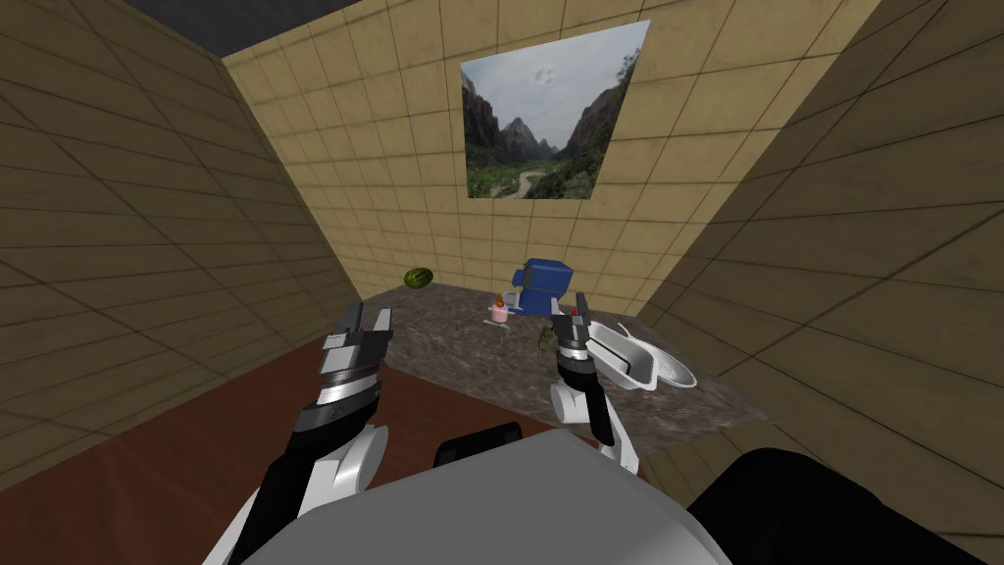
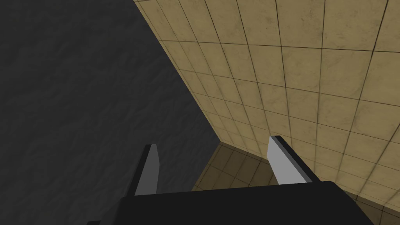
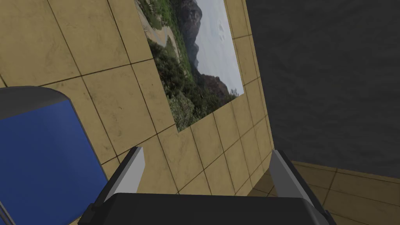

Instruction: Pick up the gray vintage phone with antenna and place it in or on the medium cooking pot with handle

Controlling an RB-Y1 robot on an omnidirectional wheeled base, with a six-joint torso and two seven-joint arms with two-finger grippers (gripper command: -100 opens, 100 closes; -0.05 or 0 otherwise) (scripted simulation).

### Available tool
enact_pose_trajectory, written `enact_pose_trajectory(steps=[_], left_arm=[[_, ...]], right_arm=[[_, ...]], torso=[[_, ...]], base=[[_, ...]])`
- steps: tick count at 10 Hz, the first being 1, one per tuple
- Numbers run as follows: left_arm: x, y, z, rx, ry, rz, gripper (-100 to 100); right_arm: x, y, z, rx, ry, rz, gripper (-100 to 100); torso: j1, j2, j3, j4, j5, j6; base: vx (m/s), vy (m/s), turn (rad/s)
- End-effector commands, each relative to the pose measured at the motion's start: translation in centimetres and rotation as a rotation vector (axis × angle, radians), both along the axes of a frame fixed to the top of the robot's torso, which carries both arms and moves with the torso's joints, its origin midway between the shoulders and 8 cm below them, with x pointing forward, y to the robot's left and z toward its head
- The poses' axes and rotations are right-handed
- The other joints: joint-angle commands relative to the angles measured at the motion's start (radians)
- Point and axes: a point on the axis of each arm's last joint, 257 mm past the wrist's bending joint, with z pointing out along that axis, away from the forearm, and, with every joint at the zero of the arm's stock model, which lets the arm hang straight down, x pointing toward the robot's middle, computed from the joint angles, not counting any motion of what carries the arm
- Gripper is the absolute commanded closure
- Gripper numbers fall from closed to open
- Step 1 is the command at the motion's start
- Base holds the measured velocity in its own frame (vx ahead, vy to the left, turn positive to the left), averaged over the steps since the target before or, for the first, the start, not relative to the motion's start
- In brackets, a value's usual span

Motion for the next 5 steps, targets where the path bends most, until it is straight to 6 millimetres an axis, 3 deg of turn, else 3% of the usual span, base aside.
enact_pose_trajectory(steps=[1,5], left_arm=[[0.0,0.0,0.0,0.0,0.0,0.0,0],[0.0,0.0,0.0,0.0,0.0,0.0,0]], right_arm=[[0.7,0.7,-0.7,-0.059,0.028,0.007,-100],[2.7,1.9,-3.2,-0.191,0.111,-0.008,-100]], torso=[[0.0,0.0,0.0,0.0,0.0,0.0],[0.002,0.001,0.001,0.0,0.0,0.0]], base=[[-0.002,0.012,-0.063],[-0.016,0.026,-0.09]])
